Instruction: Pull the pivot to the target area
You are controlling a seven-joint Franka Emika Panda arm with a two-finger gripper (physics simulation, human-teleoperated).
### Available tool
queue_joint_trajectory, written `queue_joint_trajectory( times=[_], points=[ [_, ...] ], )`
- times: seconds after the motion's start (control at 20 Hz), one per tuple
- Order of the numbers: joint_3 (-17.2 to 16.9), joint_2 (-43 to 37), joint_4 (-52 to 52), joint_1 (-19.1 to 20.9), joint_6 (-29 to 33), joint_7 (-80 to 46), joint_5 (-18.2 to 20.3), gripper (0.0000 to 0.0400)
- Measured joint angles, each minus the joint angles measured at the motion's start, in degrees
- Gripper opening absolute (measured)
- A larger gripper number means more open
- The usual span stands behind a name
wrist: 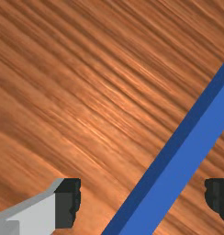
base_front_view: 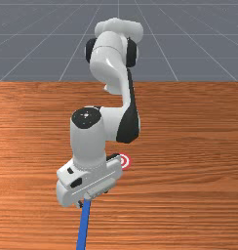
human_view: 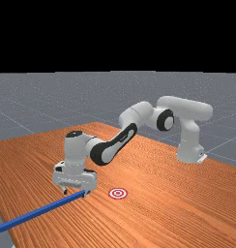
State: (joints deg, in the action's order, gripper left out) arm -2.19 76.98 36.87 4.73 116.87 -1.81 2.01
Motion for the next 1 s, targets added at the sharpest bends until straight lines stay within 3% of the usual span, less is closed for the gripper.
queue_joint_trajectory(
  times=[0.05, 0.2, 0.25, 0.3, 0.6, 0.8, 0.85, 1.0],
  points=[
    [-0.04, 3.64, -7.94, 0.11, -6.13, -0.23, -0.22, 0.0400],
    [-0.92, 3.70, -7.77, -0.34, -5.59, -1.00, -1.03, 0.0400],
    [0.03, -0.83, 1.71, -0.01, 1.42, 0.08, 0.08, 0.0400],
    [-0.04, 3.35, -6.92, 0.10, -5.20, -0.21, -0.19, 0.0400],
    [-0.04, 3.38, -6.91, 0.10, -5.20, -0.21, -0.19, 0.0400],
    [0.14, -4.90, 9.30, 0.09, 4.77, 0.82, 0.09, 0.0400],
    [-0.40, -1.59, 2.28, 0.35, -0.74, -2.07, 0.29, 0.0400],
    [0.12, 1.66, -3.75, 2.20, -3.43, 1.40, -0.24, 0.0400]
  ],
)
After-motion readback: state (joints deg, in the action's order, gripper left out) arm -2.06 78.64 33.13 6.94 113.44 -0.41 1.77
